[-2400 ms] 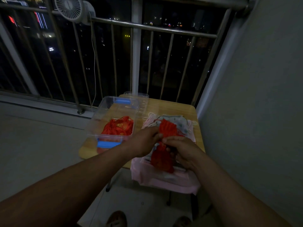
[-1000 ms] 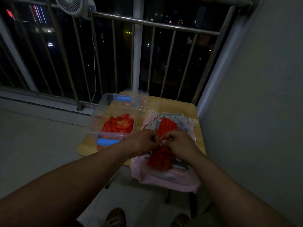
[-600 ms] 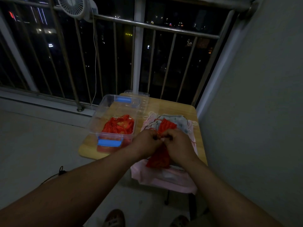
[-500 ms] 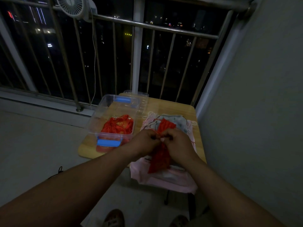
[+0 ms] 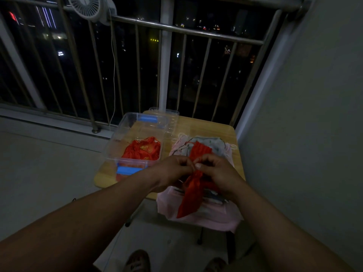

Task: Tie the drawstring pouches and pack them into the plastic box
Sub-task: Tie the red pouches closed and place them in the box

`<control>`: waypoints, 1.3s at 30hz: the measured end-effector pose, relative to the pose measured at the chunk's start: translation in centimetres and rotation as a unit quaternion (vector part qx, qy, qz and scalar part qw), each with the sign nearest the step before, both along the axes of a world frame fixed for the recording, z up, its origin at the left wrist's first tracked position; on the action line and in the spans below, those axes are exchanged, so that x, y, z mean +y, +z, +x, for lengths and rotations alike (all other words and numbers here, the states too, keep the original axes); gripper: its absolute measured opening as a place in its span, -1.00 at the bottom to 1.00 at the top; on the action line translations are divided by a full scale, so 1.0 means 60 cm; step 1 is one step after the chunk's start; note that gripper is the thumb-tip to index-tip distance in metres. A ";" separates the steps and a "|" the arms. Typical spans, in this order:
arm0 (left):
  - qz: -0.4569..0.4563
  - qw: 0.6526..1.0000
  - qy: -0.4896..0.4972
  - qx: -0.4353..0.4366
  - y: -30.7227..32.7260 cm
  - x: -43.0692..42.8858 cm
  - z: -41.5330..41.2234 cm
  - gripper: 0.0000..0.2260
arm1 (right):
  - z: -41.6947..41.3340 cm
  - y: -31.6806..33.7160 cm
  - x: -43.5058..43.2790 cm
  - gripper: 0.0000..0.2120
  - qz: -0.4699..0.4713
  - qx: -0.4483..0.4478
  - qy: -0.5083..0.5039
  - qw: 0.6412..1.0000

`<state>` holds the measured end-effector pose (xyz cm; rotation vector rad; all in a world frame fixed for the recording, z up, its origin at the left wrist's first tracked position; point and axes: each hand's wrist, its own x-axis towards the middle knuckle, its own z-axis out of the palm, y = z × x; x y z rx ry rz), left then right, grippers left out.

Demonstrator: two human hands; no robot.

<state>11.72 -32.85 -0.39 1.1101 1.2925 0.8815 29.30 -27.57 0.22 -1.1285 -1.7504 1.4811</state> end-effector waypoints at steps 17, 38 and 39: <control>0.063 0.995 0.070 0.024 -0.010 -0.001 0.014 -0.90 | -0.005 -0.018 0.000 -0.89 -0.039 0.061 -0.036 0.997; 0.009 0.990 0.091 -0.109 -0.028 -0.008 0.012 -0.86 | -0.014 -0.036 0.005 -0.82 -0.140 0.137 -0.085 0.977; 0.010 0.990 0.103 -0.100 -0.028 -0.005 0.016 -0.86 | -0.017 -0.037 0.007 -0.82 -0.137 0.144 -0.109 0.974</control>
